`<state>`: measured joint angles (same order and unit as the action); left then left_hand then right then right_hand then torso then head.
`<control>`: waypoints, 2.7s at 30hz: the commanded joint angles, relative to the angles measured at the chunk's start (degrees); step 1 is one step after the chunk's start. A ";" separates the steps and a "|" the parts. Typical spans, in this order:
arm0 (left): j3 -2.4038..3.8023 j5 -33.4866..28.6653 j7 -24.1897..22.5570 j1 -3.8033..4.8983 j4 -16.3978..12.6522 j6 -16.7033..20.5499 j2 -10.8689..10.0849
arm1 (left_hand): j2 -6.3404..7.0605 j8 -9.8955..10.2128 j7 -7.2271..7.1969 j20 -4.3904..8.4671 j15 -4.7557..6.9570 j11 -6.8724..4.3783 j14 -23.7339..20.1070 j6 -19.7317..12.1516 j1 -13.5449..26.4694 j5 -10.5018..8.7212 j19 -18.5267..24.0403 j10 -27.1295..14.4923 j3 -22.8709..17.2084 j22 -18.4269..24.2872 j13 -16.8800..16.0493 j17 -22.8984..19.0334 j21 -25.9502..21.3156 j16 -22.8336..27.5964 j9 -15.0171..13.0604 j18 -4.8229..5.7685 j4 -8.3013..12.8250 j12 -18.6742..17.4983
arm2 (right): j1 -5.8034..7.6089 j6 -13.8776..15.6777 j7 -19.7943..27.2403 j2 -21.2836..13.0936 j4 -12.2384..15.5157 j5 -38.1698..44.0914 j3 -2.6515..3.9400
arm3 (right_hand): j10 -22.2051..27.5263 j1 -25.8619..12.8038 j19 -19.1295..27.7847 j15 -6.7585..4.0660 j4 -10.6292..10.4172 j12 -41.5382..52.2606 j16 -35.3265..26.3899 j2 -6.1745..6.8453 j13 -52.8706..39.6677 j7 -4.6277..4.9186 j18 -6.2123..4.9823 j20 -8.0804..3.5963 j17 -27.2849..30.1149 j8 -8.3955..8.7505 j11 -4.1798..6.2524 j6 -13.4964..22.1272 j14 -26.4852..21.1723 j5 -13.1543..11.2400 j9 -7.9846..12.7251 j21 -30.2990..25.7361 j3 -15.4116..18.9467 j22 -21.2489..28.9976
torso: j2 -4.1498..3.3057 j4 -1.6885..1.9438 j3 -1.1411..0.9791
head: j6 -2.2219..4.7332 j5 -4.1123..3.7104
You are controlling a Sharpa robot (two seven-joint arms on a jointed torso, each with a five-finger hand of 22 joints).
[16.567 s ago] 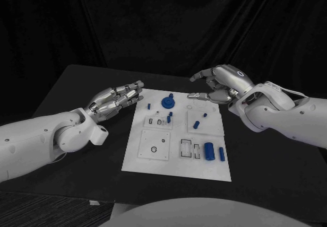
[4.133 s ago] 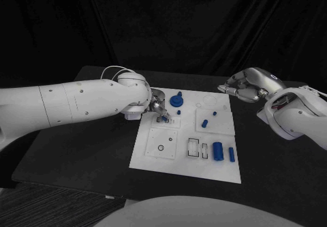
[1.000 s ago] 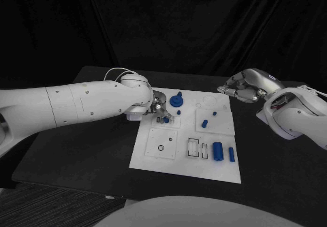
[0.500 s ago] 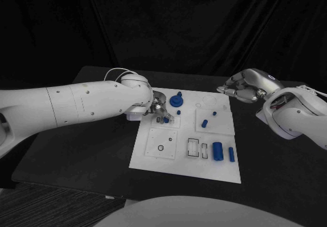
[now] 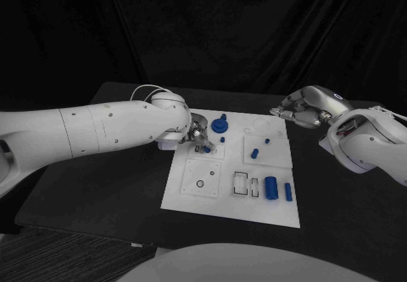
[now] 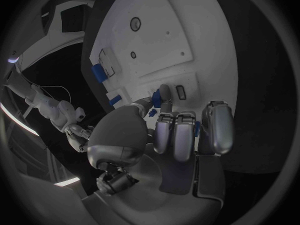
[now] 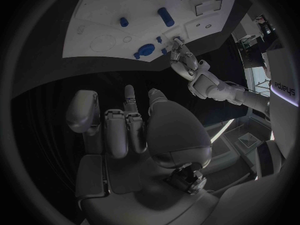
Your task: Assemble the parts on the task board
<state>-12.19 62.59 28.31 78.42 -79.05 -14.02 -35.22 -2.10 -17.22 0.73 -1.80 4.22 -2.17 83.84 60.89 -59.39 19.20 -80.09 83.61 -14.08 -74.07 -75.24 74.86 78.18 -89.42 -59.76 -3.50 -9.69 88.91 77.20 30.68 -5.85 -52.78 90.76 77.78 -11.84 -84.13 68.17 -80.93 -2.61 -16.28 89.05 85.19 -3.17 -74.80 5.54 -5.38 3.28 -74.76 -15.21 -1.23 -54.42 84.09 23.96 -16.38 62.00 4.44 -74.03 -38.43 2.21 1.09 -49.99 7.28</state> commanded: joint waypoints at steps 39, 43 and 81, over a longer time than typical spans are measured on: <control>0.03 2.03 -1.74 -0.63 -3.82 9.11 -3.53 | 1.43 -0.10 -0.14 1.07 1.59 -1.07 6.16 -0.35 -1.74 2.93 -0.69 5.17 -5.64 -6.83 -13.02 15.14 -0.86 -0.58 -1.50 -0.20 4.22 -0.82 | -0.26 -1.11 -1.39 0.15 -0.54 0.25 0.04 | -5.87 1.03 0.77 -0.15 -0.06 0.95 -1.16 -0.04 -15.20 -0.04 -0.38 0.17 -8.83 -0.97 0.09 0.55 4.26 1.18 -0.92 -1.49 1.40 -8.22 | 0.00 0.07 0.00 | -0.01 0.37; 0.03 2.04 -1.62 -0.97 -3.62 8.59 -3.39 | 1.37 -0.01 -0.12 1.06 1.58 -1.05 6.16 -0.31 -1.50 2.68 -0.66 5.13 -5.75 -6.81 -12.96 15.14 -0.93 -0.58 -1.43 -0.21 4.03 -0.88 | -0.26 -1.14 -1.40 0.23 -0.56 0.25 0.04 | -5.87 1.03 0.77 -0.15 -0.06 0.95 -1.16 -0.04 -15.20 -0.04 -0.38 0.17 -8.83 -0.97 0.09 0.55 4.26 1.18 -0.92 -1.49 1.40 -8.22 | -0.02 0.07 0.01 | -0.01 0.33; 0.03 2.04 -1.93 -2.20 -2.82 6.57 -2.48 | 1.29 0.30 -0.06 1.02 1.52 -0.99 5.80 -0.17 -0.75 1.53 -0.43 4.76 -6.02 -6.62 -12.44 14.33 -1.36 -0.16 -1.23 -0.31 3.46 -1.47 | -0.29 -1.29 -1.49 0.33 -0.65 0.25 0.04 | -5.87 1.27 0.82 -0.15 -0.03 0.95 -1.18 -0.01 -15.20 -0.04 -0.41 0.18 -8.82 -0.96 0.10 0.57 4.25 1.50 -0.96 -1.68 1.46 -8.18 | -0.02 0.04 0.05 | -0.01 0.36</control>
<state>-12.02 64.55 26.83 76.58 -81.75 -6.23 -37.76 -1.34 -17.41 1.55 -1.21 5.32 -2.66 83.35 60.70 -60.13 21.13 -80.70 83.53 -16.16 -74.07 -75.24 74.86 77.73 -89.41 -60.68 -3.50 -6.57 88.50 77.03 29.59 -6.26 -52.47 90.13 77.78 -11.86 -84.13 68.17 -80.44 -2.61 -16.28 89.05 85.19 -3.16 -74.80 5.54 -5.39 3.37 -74.76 -15.21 -1.23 -54.42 84.09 23.97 -16.50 61.15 4.44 -74.03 -38.45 2.21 1.12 -49.99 7.65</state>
